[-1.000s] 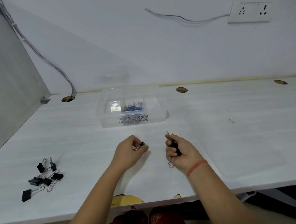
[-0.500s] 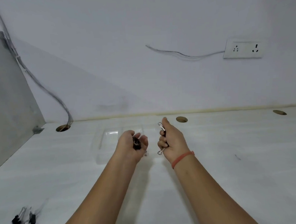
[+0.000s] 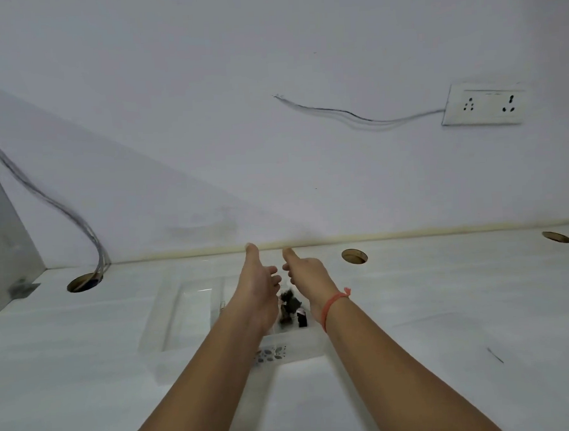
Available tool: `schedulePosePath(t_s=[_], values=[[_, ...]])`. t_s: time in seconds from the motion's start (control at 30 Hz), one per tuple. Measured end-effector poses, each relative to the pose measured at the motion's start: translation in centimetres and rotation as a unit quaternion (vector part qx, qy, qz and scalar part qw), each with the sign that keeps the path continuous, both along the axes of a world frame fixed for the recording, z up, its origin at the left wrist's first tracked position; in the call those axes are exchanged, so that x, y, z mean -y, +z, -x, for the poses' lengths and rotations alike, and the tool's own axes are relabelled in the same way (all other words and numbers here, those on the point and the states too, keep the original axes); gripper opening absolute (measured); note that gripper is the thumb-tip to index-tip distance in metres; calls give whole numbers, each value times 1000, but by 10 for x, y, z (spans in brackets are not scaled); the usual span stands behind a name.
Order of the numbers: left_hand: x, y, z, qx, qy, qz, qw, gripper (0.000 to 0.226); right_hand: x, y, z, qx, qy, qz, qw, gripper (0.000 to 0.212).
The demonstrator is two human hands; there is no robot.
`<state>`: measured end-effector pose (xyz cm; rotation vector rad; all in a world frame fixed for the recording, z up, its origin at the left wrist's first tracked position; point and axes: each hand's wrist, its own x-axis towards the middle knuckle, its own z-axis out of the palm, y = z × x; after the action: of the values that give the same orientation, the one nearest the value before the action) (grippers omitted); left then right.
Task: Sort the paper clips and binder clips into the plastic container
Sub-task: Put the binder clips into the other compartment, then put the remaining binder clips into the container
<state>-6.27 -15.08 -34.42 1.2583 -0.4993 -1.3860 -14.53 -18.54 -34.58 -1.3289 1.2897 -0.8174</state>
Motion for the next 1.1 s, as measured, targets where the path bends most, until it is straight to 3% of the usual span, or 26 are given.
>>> schedulePosePath(t_s=[0.07, 0.17, 0.3, 0.47, 0.53, 0.63, 0.77, 0.87, 1.0, 1.1], values=[[0, -3, 4, 26, 7, -4, 1000, 82, 0, -2, 4, 10, -17, -12, 1000, 54], [-8, -2, 13, 80, 22, -2, 997, 66, -5, -3, 9, 40, -46, -7, 998, 36], [-30, 6, 32, 175, 78, 61, 980, 31, -25, 1, 23, 142, -82, -17, 986, 20], [-76, 10, 50, 114, 154, 95, 977, 17, -76, 4, 49, 272, -140, -27, 952, 12], [-102, 8, 56, 102, 162, 100, 977, 15, -100, 0, 57, 283, -154, -29, 946, 12], [-159, -1, 61, 152, 175, 113, 966, 17, -142, -12, 62, 273, -153, -20, 950, 15], [-227, -28, 45, 276, 217, 89, 932, 12, -190, -39, 51, 219, -39, -56, 973, 10], [-272, -45, 17, 385, 258, 43, 885, 8, -219, -58, 29, 134, 114, -72, 982, 8], [-329, -62, -39, 539, 286, -47, 791, 19, -263, -72, -24, 5, 277, -29, 961, 17], [-356, -69, -77, 610, 287, -115, 729, 33, -282, -75, -68, -115, 350, 87, 926, 37]])
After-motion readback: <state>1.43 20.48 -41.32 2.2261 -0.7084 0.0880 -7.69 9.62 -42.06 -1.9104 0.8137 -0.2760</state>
